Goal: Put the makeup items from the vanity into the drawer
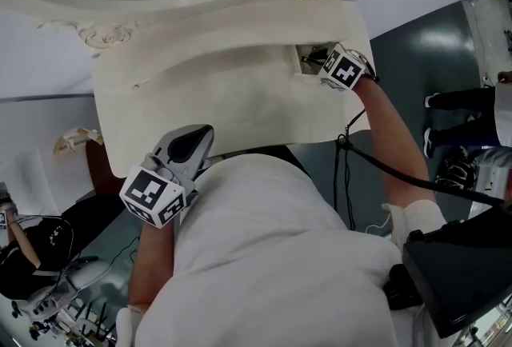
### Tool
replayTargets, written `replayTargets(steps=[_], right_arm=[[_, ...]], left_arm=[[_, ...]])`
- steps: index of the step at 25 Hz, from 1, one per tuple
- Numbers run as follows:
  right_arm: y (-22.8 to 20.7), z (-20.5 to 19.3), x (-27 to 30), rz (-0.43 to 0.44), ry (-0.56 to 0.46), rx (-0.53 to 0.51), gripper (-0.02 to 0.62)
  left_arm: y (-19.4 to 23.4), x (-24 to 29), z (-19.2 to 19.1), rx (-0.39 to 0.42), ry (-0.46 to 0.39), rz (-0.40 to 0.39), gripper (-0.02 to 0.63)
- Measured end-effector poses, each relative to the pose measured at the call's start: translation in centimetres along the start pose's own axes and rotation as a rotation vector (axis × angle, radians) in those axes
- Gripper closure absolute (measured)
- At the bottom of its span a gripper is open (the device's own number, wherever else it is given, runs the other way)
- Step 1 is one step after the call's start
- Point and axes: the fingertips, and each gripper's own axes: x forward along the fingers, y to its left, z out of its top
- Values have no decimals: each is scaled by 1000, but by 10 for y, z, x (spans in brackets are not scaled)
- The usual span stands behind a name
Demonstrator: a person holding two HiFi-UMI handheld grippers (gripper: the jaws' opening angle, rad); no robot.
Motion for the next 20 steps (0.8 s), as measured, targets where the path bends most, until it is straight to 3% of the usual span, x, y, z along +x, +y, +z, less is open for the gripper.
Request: replayTargets(steps=[7,12,20], right_arm=[[3,7,-20,-60,-39,68,534],[16,21,-51,-171,-127,154,590],[107,58,-88,-230,-276,332,594]], left_arm=[[2,-17,-4,12,-4,-28,607],[2,-33,-6,31,-10,-61,607],[-6,-67,-14,84,-17,-146,607]])
